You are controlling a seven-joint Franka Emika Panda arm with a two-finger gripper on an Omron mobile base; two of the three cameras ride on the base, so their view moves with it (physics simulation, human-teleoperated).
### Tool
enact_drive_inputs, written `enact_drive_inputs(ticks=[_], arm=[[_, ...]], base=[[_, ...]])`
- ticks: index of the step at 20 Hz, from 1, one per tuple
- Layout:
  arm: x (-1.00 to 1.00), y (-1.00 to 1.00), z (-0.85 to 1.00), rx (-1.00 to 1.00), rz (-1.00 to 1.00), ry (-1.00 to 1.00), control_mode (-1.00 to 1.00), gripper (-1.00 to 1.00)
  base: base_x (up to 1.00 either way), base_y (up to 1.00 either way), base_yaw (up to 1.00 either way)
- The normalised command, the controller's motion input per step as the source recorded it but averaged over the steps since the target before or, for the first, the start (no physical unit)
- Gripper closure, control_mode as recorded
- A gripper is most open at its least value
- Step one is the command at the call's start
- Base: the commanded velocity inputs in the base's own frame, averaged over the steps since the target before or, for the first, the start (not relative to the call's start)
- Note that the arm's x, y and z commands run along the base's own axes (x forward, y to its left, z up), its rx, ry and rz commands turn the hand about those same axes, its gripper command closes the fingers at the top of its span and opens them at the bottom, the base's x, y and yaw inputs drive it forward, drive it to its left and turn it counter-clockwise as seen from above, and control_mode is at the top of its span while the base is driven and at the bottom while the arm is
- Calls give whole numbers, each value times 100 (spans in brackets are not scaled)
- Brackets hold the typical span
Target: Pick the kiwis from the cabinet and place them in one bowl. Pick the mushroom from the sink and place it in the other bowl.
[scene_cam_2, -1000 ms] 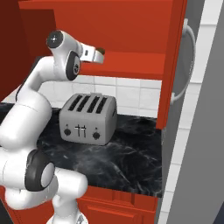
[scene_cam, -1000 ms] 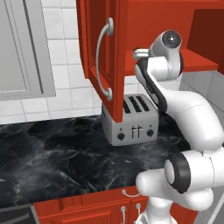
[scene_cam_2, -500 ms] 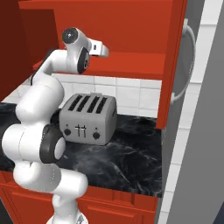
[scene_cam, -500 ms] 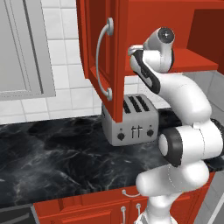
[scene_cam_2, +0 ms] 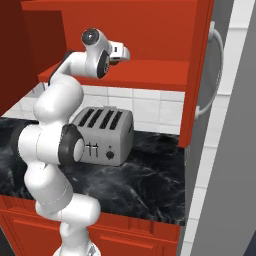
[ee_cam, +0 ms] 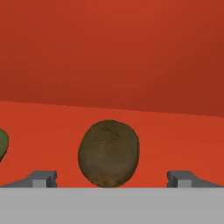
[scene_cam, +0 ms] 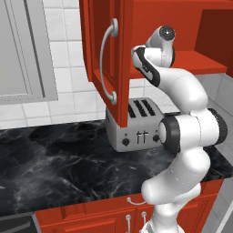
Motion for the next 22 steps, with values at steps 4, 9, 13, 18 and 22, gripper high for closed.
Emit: enact_drive_inputs(ticks=[4,9,13,18,22], arm=[[52,1,-4,-3,0,1,-100,-100],[15,3,-10,0,-1,0,-100,-100],[-3,19,-30,0,-6,6,-100,100],[-6,5,-20,1,-7,1,-100,100],[-4,19,-1,0,-9,-6,-100,100]], base=[[0,0,0],[0,0,0],[0,0,0],[0,0,0],[0,0,0]])
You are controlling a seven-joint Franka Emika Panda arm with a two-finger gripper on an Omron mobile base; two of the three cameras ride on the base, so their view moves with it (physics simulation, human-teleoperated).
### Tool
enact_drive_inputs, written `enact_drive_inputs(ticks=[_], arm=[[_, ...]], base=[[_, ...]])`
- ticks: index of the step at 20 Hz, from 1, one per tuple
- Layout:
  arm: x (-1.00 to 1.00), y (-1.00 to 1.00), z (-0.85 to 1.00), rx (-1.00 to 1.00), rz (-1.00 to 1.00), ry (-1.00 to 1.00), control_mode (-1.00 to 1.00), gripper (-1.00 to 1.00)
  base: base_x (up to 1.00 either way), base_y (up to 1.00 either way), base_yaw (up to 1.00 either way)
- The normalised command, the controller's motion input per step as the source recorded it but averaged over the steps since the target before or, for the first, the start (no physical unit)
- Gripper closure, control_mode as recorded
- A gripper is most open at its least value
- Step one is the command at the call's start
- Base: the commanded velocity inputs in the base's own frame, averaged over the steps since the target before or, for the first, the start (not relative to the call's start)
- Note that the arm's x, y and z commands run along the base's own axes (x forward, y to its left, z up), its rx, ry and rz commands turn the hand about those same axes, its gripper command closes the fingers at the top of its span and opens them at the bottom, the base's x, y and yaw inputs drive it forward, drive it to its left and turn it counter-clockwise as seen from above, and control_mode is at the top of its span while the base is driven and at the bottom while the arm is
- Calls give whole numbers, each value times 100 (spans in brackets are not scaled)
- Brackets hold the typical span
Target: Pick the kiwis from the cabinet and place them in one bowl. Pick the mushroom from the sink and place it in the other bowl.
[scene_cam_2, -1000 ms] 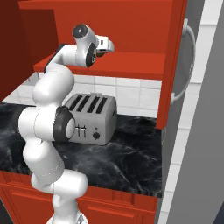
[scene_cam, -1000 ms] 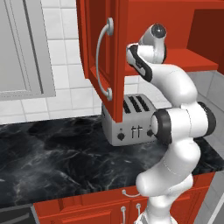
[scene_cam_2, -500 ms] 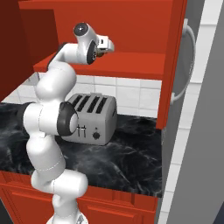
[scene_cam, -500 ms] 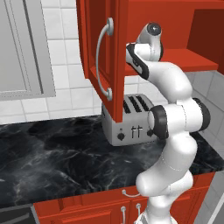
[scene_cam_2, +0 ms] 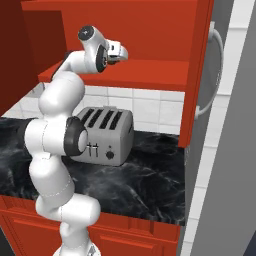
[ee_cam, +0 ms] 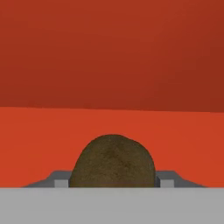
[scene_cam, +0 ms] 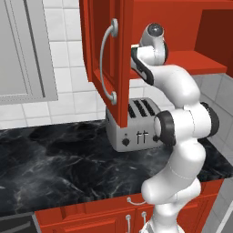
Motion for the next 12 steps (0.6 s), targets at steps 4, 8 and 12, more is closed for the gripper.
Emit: enact_drive_inputs(ticks=[4,8,12], arm=[[-24,0,15,3,-19,-18,-100,100],[-52,0,25,5,-17,-22,-100,100],[-76,12,16,7,-12,-17,-100,100]], base=[[0,0,0],[0,0,0],[0,0,0]])
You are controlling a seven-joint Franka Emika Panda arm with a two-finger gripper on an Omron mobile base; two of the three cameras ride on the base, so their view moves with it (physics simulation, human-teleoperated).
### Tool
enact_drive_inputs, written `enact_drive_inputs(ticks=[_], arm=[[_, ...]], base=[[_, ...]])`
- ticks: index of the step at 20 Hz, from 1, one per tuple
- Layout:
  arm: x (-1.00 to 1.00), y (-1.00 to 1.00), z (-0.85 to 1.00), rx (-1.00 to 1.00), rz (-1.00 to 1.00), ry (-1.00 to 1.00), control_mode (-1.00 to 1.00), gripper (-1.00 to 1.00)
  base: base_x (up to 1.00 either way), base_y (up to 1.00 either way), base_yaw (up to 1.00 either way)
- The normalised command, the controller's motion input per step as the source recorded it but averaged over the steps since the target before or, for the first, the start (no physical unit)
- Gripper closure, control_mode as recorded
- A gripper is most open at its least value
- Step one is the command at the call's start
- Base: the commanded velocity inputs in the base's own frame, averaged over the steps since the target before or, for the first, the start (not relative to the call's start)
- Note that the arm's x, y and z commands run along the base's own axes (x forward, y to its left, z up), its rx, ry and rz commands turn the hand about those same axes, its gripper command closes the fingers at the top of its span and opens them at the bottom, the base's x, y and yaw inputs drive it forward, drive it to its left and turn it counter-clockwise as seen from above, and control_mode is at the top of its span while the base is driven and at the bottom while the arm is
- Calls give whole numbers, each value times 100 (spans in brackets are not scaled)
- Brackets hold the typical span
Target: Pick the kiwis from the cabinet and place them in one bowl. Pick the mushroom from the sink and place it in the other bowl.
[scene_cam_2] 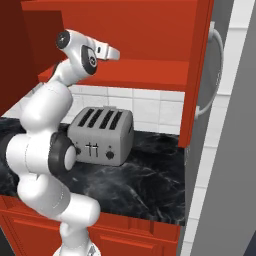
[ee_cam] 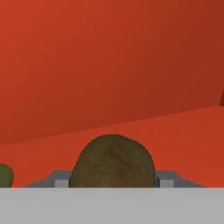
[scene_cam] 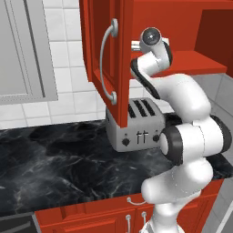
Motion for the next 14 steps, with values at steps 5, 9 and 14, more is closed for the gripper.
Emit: enact_drive_inputs(ticks=[5,9,14], arm=[[-74,2,17,9,-14,-10,-100,100],[-84,-3,4,1,-14,0,-100,100],[-97,-13,1,4,-8,3,-100,100]], base=[[0,0,0],[0,0,0],[0,0,0]])
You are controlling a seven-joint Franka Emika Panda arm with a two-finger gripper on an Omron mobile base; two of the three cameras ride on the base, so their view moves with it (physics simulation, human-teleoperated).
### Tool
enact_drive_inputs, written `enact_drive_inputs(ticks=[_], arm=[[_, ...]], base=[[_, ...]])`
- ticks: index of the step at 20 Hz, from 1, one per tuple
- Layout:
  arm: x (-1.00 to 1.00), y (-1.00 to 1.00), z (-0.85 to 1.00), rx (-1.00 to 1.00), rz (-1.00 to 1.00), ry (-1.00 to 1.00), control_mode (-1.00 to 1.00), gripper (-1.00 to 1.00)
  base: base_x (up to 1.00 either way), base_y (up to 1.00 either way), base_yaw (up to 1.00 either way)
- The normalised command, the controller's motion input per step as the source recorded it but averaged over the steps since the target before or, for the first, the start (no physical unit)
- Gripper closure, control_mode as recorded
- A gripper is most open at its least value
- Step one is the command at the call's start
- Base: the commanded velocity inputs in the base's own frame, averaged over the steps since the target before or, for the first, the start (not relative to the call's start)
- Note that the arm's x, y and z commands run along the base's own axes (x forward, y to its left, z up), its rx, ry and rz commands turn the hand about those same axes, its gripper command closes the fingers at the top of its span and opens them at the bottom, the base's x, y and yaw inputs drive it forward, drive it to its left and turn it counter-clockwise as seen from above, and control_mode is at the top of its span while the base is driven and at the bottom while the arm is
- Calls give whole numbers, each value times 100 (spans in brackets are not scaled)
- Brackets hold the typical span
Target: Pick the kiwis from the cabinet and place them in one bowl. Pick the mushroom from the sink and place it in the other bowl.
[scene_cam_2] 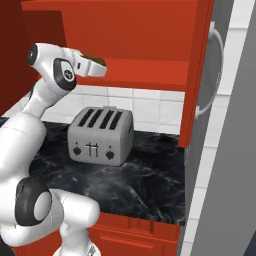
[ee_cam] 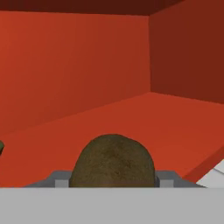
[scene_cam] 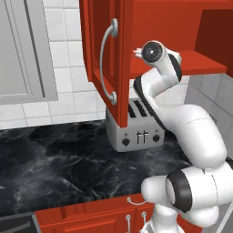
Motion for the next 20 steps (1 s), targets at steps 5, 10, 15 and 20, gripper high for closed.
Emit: enact_drive_inputs(ticks=[5,10,15,20], arm=[[-92,-25,7,10,0,16,-100,100],[-92,-4,0,5,0,19,-100,100],[-91,2,0,2,2,19,-100,100],[-74,18,-1,4,11,19,-100,100]], base=[[0,0,0],[0,0,0],[0,0,0],[0,0,0]])
